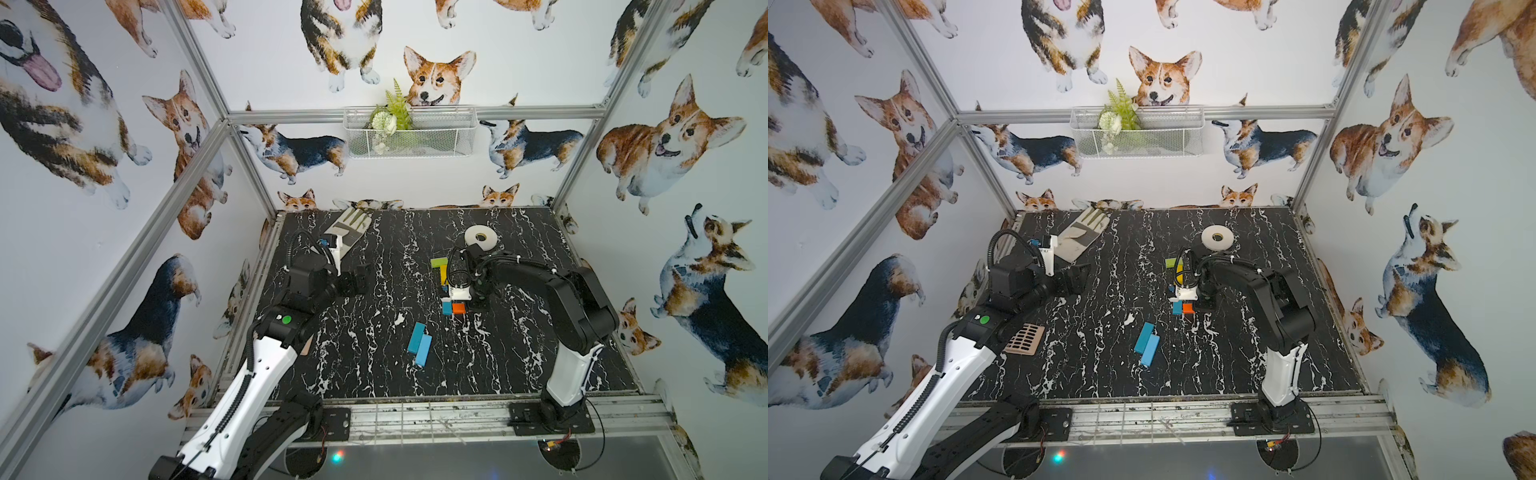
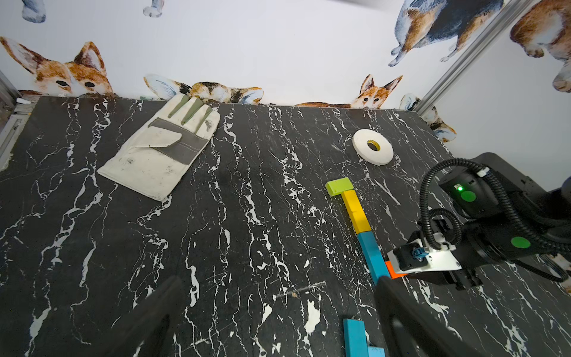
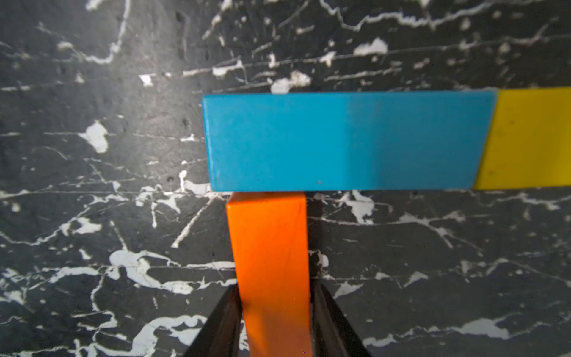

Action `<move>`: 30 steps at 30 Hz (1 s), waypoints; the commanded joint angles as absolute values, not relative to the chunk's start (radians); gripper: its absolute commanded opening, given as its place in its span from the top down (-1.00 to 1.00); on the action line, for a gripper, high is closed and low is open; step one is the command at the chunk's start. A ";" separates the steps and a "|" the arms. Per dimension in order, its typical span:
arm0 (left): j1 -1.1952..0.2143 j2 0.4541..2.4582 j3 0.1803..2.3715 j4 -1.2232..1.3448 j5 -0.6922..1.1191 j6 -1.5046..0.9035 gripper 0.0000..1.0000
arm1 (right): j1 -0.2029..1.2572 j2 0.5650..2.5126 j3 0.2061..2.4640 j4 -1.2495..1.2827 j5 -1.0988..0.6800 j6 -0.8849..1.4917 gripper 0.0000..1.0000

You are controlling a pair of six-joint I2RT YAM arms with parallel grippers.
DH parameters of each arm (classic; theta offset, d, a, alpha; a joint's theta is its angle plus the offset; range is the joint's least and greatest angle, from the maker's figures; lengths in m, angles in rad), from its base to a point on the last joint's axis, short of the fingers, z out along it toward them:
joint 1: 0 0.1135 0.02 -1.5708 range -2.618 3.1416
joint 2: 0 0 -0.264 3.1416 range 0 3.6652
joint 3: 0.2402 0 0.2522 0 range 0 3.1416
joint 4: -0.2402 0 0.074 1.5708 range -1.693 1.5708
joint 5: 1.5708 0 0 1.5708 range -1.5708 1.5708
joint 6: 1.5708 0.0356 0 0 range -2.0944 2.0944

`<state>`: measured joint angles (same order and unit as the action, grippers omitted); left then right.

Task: Assemble a giraffe with building blocks
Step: Assemble the building block at the center of the board.

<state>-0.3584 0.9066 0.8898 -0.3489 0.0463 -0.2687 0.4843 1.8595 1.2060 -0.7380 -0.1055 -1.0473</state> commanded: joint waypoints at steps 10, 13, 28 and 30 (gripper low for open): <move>-0.356 0.900 0.891 -0.316 0.048 -0.279 -1.00 | 0.489 1.849 1.200 -0.758 -0.123 -1.038 0.49; -0.356 0.900 0.891 -0.316 0.048 -0.279 -1.00 | 0.489 1.844 1.194 -0.756 -0.123 -1.041 0.49; -0.355 0.900 0.891 -0.317 0.048 -0.279 -1.00 | 0.493 1.856 1.206 -0.762 -0.132 -1.022 0.49; -0.356 0.902 0.891 -0.316 0.048 -0.279 -1.00 | 0.494 1.862 1.214 -0.768 -0.134 -1.019 0.50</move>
<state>-0.3584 0.9024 0.8898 -0.3485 0.0463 -0.2687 0.4911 1.8545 1.2034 -0.7429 -0.1089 -1.0336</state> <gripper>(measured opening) 0.998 0.312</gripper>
